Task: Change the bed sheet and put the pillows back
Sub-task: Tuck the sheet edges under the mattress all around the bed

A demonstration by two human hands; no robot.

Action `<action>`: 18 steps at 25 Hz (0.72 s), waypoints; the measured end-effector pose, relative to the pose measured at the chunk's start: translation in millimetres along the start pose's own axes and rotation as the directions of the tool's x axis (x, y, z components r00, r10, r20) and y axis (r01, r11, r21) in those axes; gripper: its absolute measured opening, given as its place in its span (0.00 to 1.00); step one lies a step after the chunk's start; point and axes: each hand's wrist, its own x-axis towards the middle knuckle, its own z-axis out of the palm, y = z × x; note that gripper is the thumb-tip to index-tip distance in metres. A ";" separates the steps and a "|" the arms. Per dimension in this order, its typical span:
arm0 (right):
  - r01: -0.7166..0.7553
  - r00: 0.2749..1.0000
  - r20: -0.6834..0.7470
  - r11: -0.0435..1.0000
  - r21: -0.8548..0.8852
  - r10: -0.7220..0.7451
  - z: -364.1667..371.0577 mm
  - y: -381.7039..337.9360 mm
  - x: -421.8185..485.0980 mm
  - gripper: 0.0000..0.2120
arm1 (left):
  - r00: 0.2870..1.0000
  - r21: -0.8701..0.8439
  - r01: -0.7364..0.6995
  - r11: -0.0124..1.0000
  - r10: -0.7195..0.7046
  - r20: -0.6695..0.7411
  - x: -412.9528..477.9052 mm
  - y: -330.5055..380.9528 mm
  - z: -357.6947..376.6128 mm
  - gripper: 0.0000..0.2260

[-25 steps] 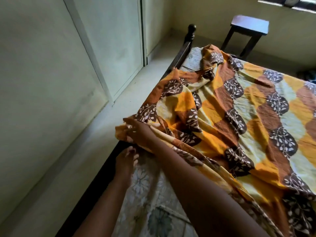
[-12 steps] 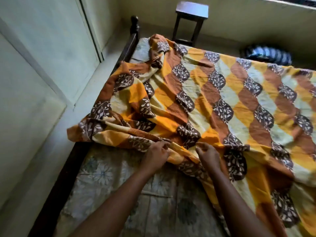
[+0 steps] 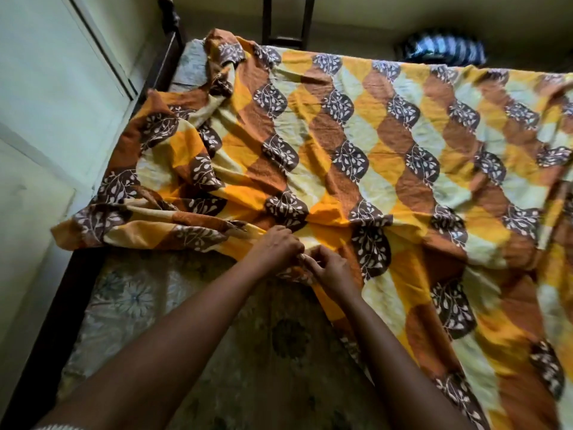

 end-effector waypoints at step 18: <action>0.003 0.998 0.056 0.994 -0.109 0.003 -43.0 47.1 -217.7 0.13 | 0.992 -0.034 0.122 0.992 -0.123 -0.031 -165.5 176.3 16.6 0.12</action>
